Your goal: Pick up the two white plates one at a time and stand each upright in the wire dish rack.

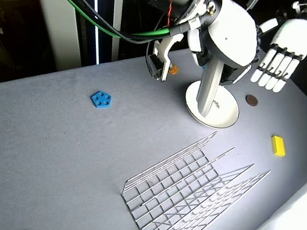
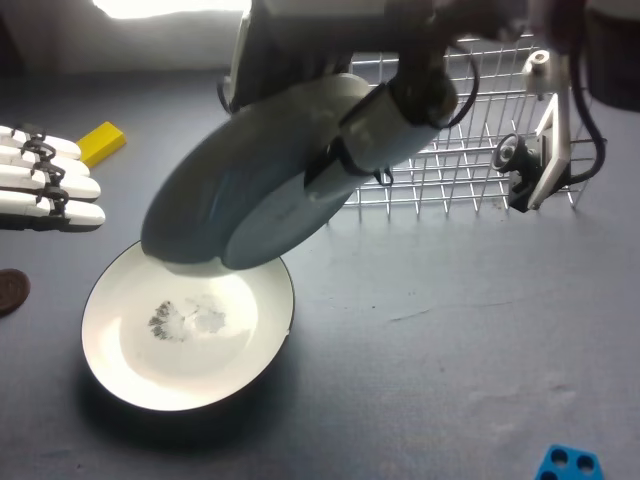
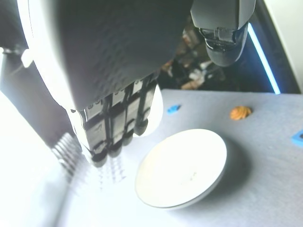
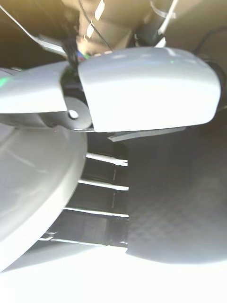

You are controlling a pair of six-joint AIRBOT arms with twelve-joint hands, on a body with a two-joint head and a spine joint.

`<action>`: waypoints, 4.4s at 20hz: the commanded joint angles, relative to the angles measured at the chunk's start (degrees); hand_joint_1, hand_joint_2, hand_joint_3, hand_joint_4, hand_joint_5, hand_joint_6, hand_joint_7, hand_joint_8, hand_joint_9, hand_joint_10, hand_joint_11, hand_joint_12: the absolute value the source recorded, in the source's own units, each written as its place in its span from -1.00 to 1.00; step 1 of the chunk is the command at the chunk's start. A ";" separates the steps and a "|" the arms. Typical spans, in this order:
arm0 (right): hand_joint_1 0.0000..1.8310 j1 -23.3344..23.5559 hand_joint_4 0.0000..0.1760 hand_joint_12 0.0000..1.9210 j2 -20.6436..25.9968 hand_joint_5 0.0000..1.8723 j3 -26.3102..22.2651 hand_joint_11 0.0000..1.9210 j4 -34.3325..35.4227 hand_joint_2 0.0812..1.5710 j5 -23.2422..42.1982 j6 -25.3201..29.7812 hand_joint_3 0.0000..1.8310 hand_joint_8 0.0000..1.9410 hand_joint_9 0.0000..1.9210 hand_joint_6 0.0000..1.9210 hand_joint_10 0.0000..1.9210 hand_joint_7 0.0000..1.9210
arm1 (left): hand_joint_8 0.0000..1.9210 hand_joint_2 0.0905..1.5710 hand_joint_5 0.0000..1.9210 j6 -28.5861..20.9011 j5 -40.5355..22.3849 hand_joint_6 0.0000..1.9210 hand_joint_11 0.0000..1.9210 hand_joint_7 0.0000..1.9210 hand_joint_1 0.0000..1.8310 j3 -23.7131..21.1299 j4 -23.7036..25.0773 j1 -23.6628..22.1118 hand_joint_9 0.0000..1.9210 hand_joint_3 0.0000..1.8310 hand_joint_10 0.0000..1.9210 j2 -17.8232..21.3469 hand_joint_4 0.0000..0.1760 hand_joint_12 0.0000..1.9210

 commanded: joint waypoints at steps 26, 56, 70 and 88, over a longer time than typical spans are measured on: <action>0.52 -1.83 -1.00 0.01 7.72 0.12 4.92 0.06 0.67 0.29 19.88 15.99 -1.00 -0.26 0.15 -0.19 -0.05 0.18 | -1.00 0.24 -0.96 -0.34 -3.57 -1.00 -1.00 -1.00 -1.00 1.25 -1.08 -3.64 -1.00 -1.00 -1.00 -1.56 -1.00 -1.00; 0.53 0.10 -1.00 -0.02 8.55 0.10 14.39 0.05 8.38 0.29 14.20 18.57 -1.00 -0.29 0.14 -0.12 -0.08 0.21 | -1.00 0.24 -0.95 -0.34 -3.56 -1.00 -1.00 -1.00 -1.00 0.79 -0.20 -4.87 -1.00 -1.00 -1.00 -1.65 -1.00 -1.00; 0.53 -2.11 -1.00 -0.05 9.06 0.14 18.10 0.08 9.34 0.27 14.24 20.42 -1.00 -0.40 0.16 -0.18 -0.11 0.25 | -1.00 0.24 -0.95 -0.33 -3.55 -1.00 -1.00 -1.00 -1.00 0.80 -0.14 -4.89 -1.00 -1.00 -1.00 -1.76 -1.00 -1.00; 0.53 -5.46 -1.00 -0.09 6.87 0.13 22.81 0.10 -0.85 0.27 23.43 33.22 -1.00 -0.44 0.17 -0.16 -0.15 0.29 | -1.00 0.24 -0.95 -0.34 -5.52 -1.00 -1.00 -1.00 -1.00 0.46 4.43 -4.48 -1.00 -1.00 -1.00 -2.86 -1.00 -1.00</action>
